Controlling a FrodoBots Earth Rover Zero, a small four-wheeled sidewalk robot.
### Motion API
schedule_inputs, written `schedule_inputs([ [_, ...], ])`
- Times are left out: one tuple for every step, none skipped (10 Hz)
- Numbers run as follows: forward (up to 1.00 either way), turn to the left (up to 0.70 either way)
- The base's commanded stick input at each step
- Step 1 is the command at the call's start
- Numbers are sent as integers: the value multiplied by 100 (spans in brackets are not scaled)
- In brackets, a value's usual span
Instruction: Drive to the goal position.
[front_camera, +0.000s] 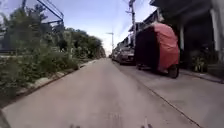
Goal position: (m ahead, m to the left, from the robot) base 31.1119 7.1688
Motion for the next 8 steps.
schedule_inputs([
  [100,2],
  [100,2],
  [100,2],
  [100,2],
  [100,2],
  [100,2],
  [100,2],
  [100,2],
])
